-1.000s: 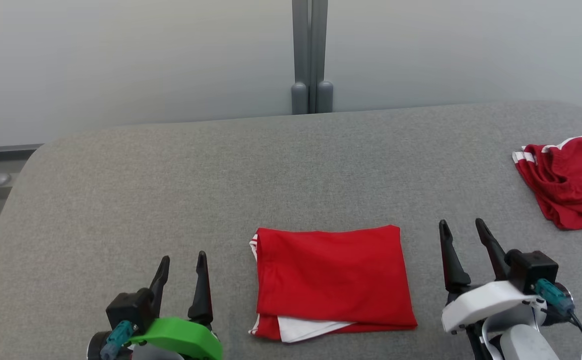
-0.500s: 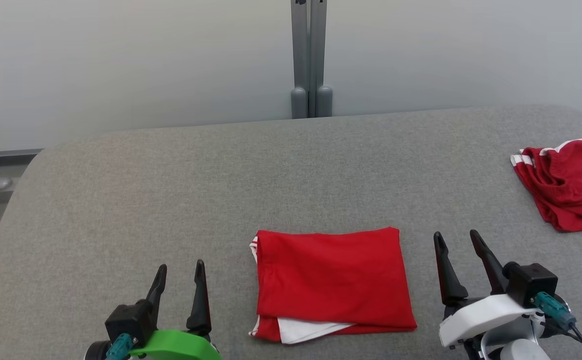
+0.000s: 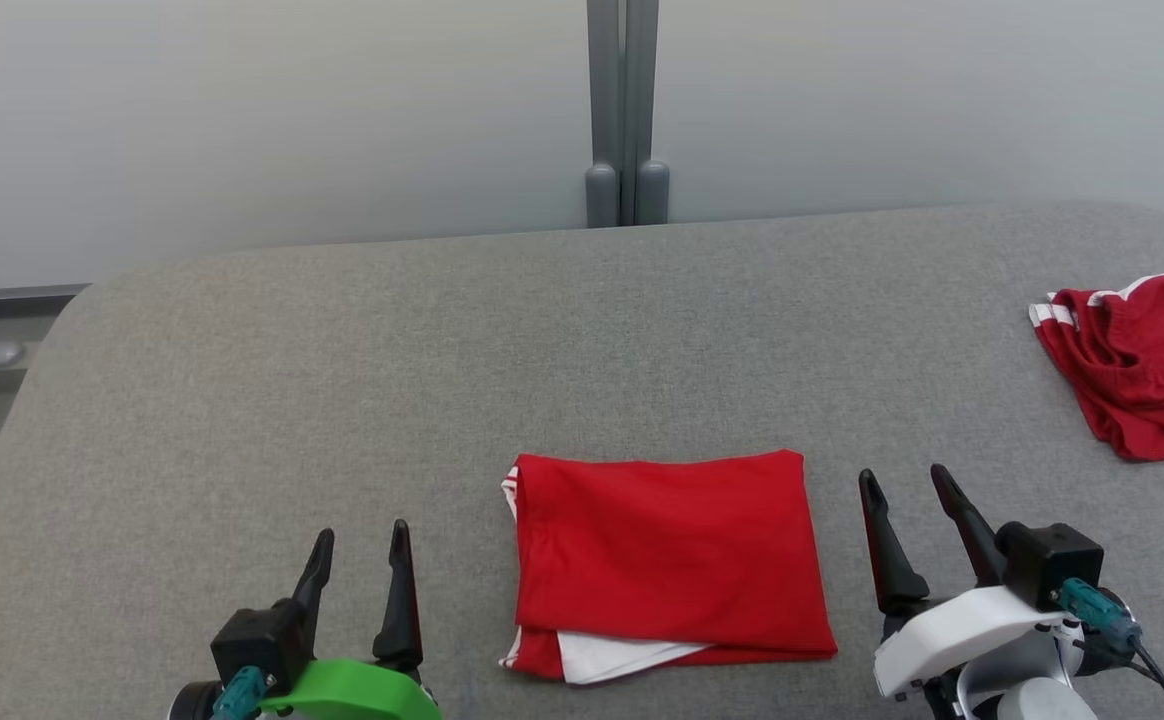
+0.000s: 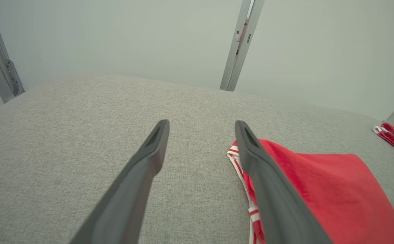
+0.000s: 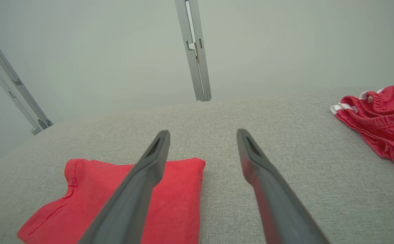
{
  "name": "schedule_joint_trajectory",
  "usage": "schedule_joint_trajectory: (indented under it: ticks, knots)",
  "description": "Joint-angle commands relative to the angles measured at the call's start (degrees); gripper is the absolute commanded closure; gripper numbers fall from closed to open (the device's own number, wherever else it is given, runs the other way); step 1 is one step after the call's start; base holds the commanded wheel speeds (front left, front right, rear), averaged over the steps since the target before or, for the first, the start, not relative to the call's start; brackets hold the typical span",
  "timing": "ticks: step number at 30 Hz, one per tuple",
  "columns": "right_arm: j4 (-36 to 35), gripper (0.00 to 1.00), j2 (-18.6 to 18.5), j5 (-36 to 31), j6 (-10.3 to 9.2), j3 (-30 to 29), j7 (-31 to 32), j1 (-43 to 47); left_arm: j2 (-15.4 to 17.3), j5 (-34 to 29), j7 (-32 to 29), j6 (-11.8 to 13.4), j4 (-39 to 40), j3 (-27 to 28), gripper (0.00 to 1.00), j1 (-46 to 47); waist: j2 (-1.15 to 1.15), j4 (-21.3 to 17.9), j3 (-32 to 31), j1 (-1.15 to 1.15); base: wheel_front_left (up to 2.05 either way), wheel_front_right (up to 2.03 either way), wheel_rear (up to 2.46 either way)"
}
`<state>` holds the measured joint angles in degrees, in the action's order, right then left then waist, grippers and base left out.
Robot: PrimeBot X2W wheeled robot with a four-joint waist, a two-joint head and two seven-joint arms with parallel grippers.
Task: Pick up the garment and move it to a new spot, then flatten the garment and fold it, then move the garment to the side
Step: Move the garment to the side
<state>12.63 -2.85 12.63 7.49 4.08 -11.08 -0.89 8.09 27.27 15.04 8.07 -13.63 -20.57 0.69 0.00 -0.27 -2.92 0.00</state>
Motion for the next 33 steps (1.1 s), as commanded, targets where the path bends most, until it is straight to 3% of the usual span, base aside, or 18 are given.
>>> schedule_joint_trajectory:
  ticks: [1, 12, 26, 27, 28, 31, 32, 33]
  knots:
    - [0.0, 0.0, -0.1, -0.6, -0.01, -0.3, 0.8, -0.5, 0.4, 0.1, 0.0, 0.1, 0.0, 0.0, 0.0, 0.8, 0.0, 0.2, 0.2, 0.0, 0.0, 0.0, 0.0]
    - [3.9, 0.0, -0.1, -2.2, -0.01, -0.7, 14.7, -7.0, 1.3, -0.1, -0.1, 0.6, -0.2, 0.3, 0.0, 2.1, 0.0, 4.2, 2.2, 0.0, 0.0, 0.0, 0.0]
    - [15.5, 0.0, -0.6, -0.3, -0.01, -4.3, 29.9, -10.3, 1.3, 0.1, 0.2, 0.7, 0.3, 2.0, 0.0, 3.1, 0.0, 10.6, 7.2, 0.0, 0.0, 0.0, 0.0]
    - [16.4, 0.08, -0.6, -0.2, -0.01, -4.1, 30.4, -10.7, 1.2, 0.0, 0.2, 0.7, 0.3, 2.1, 0.0, 3.1, 0.0, 10.6, 7.4, 0.0, 0.0, 0.0, 0.0]
    - [17.4, 0.39, -0.5, 0.0, -0.01, -3.8, 30.7, -11.2, 1.1, -0.1, 0.2, 0.6, 0.3, 2.2, 0.0, 3.2, 0.0, 10.5, 7.6, 0.0, 0.0, 0.0, 0.0]
    - [19.4, 0.87, -0.6, 0.0, -0.01, -2.6, 31.2, -12.6, 1.0, -0.3, 0.2, 0.5, 0.3, 2.4, 0.0, 3.6, 0.0, 10.1, 8.2, 0.0, 0.0, 0.0, 0.0]
    - [19.9, 1.0, -0.6, 0.2, -0.04, -2.2, 31.0, -13.1, 1.0, -0.4, 0.1, 0.5, 0.3, 2.4, 0.0, 3.7, 0.0, 9.8, 8.4, 0.0, 0.0, 0.0, 0.0]
    - [20.2, 1.0, -0.7, 0.3, -0.08, -1.9, 30.8, -13.6, 0.9, -0.5, 0.1, 0.4, 0.4, 2.3, 0.0, 3.8, 0.0, 9.5, 8.6, 0.0, 0.0, 0.0, 0.0]
